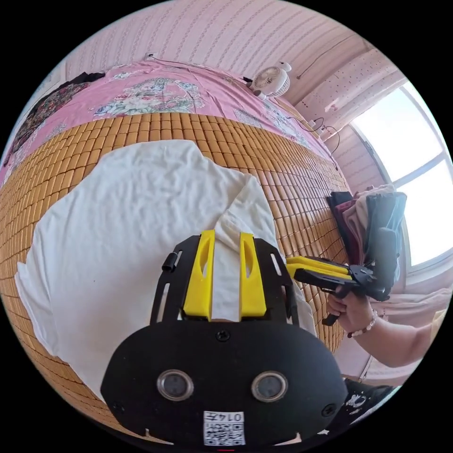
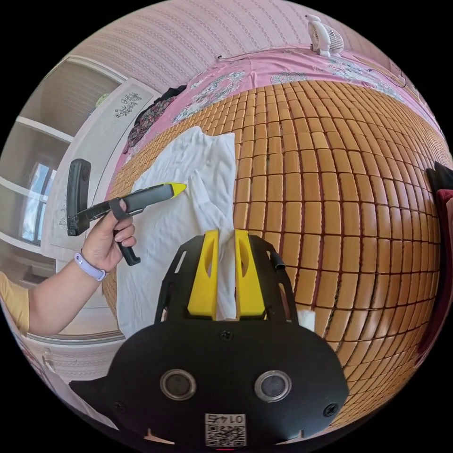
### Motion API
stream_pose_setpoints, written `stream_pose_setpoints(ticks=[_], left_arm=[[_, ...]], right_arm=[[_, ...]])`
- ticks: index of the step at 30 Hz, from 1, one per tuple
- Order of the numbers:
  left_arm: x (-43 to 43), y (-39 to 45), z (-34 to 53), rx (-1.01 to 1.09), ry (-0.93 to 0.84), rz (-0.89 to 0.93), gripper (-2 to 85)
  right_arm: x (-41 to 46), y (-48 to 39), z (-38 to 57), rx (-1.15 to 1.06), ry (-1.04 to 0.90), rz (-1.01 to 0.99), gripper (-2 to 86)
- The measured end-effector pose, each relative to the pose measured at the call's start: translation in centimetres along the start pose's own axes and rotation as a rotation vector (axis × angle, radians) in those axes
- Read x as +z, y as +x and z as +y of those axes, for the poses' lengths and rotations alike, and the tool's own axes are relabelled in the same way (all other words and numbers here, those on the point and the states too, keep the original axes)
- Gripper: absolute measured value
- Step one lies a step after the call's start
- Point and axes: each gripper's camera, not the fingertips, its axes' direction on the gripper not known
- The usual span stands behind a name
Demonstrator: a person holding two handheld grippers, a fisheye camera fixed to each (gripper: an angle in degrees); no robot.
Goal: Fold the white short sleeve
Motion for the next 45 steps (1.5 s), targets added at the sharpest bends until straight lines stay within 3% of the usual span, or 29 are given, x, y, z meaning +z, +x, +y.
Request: stream_pose_setpoints(ticks=[6,10,17,21,26,37,45], left_arm=[[3.6,3.6,-1.2,0.183,-0.066,-0.202,6.2],[3.1,4.9,-0.4,0.228,-0.039,-0.164,3.8],[1.4,12.9,-0.2,0.439,0.187,-0.076,3.5],[6.3,16.5,-2.2,0.513,0.089,-0.002,3.8],[12.6,17.8,-3.2,0.449,-0.103,-0.037,6.0],[6.8,13.6,-3.2,0.35,0.067,-0.073,5.9],[6.7,8.8,-6.0,0.277,-0.01,-0.189,5.4]], right_arm=[[-2.5,-0.6,0.7,-0.023,0.038,-0.05,2.5],[-5.5,-1.0,1.9,-0.03,0.121,-0.071,1.3],[-10.9,-0.1,5.3,0.045,0.274,-0.016,0.9],[-11.5,1.1,6.4,0.111,0.293,0.028,0.9],[-9.5,3.1,6.4,0.237,0.253,0.056,1.1],[-7.8,3.5,6.6,0.278,0.165,0.064,2.6],[-5.4,3.5,-2.7,0.101,0.241,0.139,7.7]])
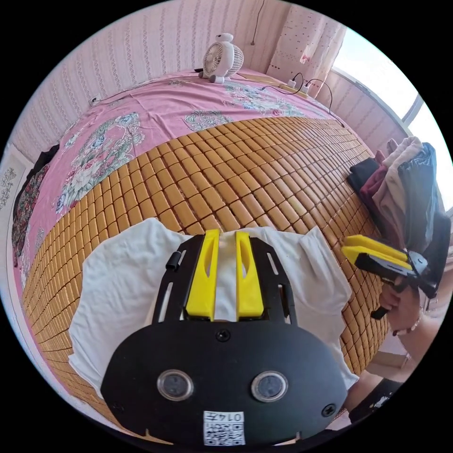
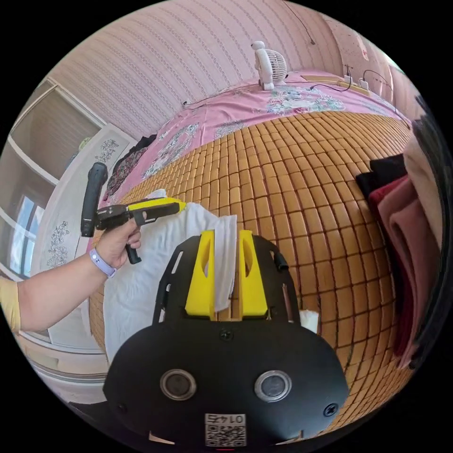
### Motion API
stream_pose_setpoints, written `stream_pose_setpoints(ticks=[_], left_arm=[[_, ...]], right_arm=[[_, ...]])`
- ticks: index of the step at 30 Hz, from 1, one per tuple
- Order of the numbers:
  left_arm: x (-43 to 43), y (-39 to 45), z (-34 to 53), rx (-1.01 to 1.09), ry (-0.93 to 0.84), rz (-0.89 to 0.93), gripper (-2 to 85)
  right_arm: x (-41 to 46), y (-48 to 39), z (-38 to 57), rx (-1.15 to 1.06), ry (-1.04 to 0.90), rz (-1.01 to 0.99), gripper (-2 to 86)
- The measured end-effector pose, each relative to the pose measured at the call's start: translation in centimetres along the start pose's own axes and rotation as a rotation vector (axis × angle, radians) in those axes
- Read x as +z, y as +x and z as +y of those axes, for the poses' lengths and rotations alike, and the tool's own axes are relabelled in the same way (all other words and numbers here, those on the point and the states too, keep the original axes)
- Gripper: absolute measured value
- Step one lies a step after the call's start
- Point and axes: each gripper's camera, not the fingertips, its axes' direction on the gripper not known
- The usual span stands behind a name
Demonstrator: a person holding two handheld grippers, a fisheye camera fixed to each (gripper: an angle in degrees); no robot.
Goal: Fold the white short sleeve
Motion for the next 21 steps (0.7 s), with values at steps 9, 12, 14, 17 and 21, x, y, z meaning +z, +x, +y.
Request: stream_pose_setpoints(ticks=[9,12,14,17,21], left_arm=[[-3.3,-3.4,-0.6,-0.069,0.057,-0.089,-0.5],[-4.3,-4.7,-1.4,-0.066,0.072,-0.059,0.6],[-5.2,-5.6,-1.7,-0.079,0.074,-0.052,2.8],[-7.8,-7.5,-1.3,-0.122,0.117,-0.007,5.0],[-13.5,-9.8,1.5,-0.19,0.195,0.041,5.2]], right_arm=[[4.7,-0.4,-2.9,-0.1,-0.088,0.142,1.0],[5.6,0.8,-2.4,-0.049,-0.113,0.107,1.1],[4.5,0.4,-0.5,-0.065,-0.067,0.094,1.6],[3.7,-1.2,3.1,-0.121,-0.057,0.079,2.3],[6.0,-3.6,6.8,-0.229,-0.17,0.061,3.8]])
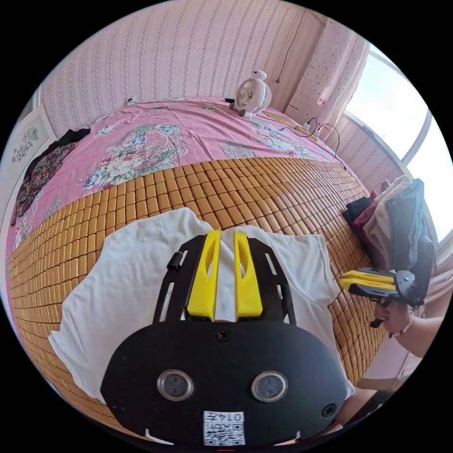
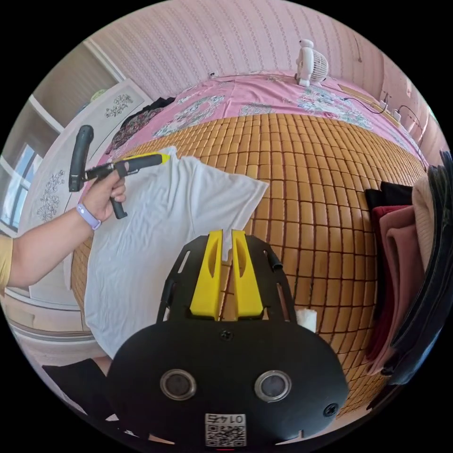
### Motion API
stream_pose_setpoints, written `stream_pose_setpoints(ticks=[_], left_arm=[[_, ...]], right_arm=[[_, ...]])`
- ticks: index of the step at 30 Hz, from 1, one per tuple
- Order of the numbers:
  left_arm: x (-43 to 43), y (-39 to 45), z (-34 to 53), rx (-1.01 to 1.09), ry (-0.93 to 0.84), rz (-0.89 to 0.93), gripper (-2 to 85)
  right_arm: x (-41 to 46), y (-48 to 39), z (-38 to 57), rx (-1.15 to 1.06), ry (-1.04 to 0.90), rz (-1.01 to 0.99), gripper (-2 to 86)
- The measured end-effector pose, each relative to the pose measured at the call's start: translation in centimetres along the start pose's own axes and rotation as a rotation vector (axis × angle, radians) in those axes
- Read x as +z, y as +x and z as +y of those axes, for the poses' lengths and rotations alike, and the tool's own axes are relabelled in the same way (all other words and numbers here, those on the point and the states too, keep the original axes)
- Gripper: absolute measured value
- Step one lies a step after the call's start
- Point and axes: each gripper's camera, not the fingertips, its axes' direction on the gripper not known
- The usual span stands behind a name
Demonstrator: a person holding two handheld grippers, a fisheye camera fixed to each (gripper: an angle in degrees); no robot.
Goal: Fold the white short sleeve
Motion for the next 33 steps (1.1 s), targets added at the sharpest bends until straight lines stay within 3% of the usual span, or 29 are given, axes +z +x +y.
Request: stream_pose_setpoints(ticks=[2,7,15,25,33], left_arm=[[-2.6,-1.3,1.3,-0.04,0.004,0.026,5.2],[-9.8,-6.3,7.4,-0.219,-0.01,0.007,5.2],[-20.9,-17.1,17.9,-0.561,-0.055,-0.23,5.9],[-26.1,-24.8,20.2,-0.732,0.067,-0.195,7.0],[-25.8,-27.6,17.5,-0.655,0.027,-0.141,7.2]], right_arm=[[2.5,-0.8,1.0,-0.021,-0.075,0.028,4.3],[2.6,-0.6,2.2,0.039,-0.06,0.078,4.8],[1.9,-4.0,3.5,-0.074,-0.028,0.128,4.5],[12.5,-26.5,-3.4,-0.578,-0.063,-0.21,6.0],[21.0,-40.7,-6.7,-0.852,-0.139,-0.217,8.3]])
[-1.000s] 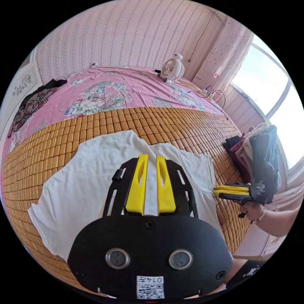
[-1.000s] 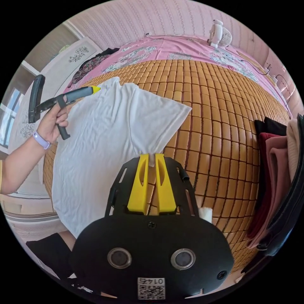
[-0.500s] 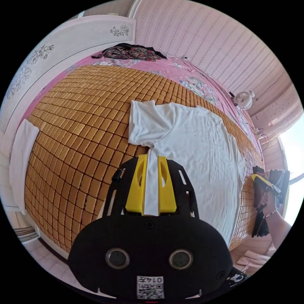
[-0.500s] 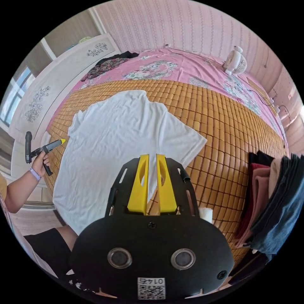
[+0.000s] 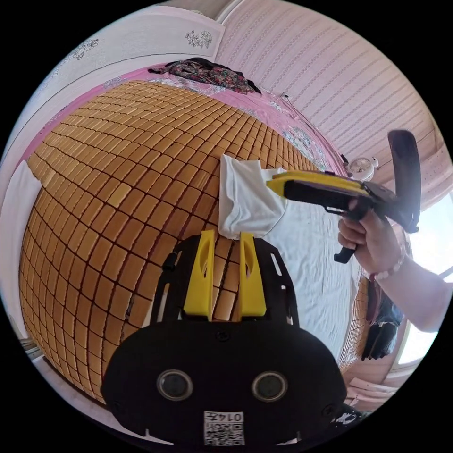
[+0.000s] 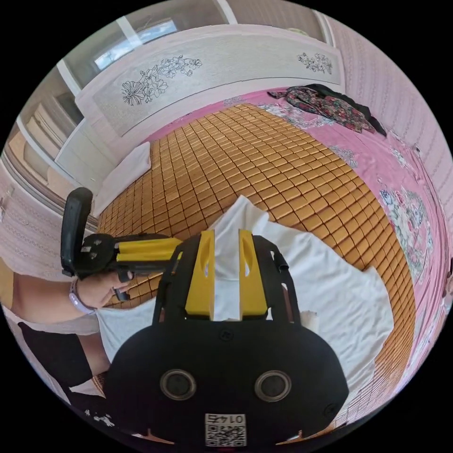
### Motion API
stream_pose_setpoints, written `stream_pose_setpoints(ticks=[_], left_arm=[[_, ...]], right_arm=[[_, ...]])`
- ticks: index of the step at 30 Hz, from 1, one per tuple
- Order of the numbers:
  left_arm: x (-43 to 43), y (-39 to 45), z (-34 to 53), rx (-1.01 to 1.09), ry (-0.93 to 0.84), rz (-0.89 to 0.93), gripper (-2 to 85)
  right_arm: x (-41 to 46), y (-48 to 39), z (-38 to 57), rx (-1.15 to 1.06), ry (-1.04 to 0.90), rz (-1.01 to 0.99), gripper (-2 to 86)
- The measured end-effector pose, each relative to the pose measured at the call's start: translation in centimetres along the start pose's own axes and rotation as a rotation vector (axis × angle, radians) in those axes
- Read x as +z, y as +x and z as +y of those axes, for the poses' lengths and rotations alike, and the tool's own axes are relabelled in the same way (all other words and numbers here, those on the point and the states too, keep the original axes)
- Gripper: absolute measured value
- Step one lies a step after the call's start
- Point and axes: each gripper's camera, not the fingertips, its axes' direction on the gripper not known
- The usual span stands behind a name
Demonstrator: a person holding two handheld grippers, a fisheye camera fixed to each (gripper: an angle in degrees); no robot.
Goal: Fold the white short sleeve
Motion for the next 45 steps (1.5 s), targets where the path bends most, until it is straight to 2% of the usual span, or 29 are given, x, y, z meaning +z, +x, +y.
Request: stream_pose_setpoints(ticks=[7,10,11,13,16,18,20,24,27,34,40,45], left_arm=[[-1.0,-0.4,0.4,0.052,0.017,0.035,4.0],[-1.5,-0.4,0.5,0.07,0.013,0.033,2.4],[-1.7,-0.5,0.5,0.063,0.002,0.05,1.2],[-2.1,-0.7,0.6,0.026,-0.028,0.071,0.4],[-4.4,0.1,1.1,0.04,0.013,0.108,0.1],[-7.6,1.9,1.7,0.147,0.09,0.217,0.7],[-9.0,3.6,2.4,0.24,0.092,0.307,2.1],[-7.3,6.1,5.3,0.33,-0.061,0.381,5.6],[-5.9,6.9,7.4,0.333,-0.157,0.372,6.3],[-5.1,12.0,9.6,0.447,-0.183,0.346,5.2],[-1.2,21.7,10.4,0.634,-0.255,0.444,5.2],[4.8,31.5,11.4,0.71,-0.336,0.511,5.7]], right_arm=[[6.3,-0.7,-5.0,0.117,-0.168,0.148,8.3],[6.2,-1.0,-4.6,0.089,-0.134,0.194,6.4],[5.9,-0.8,-4.2,0.087,-0.119,0.193,3.0],[4.7,0.5,-3.2,0.15,-0.088,0.185,0.6],[-0.8,3.0,0.5,0.257,0.113,0.045,0.0],[-5.1,4.2,3.8,0.325,0.225,0.036,0.3],[-9.5,5.5,8.8,0.417,0.3,0.045,1.1],[-11.3,7.8,15.1,0.528,0.248,0.093,3.6],[-11.5,10.1,18.8,0.617,0.194,0.061,7.1],[-15.6,11.8,27.7,0.805,0.175,0.12,7.9],[-20.4,12.9,37.0,1.055,0.156,0.285,7.9],[-21.7,15.3,40.3,1.169,0.207,0.253,8.2]])
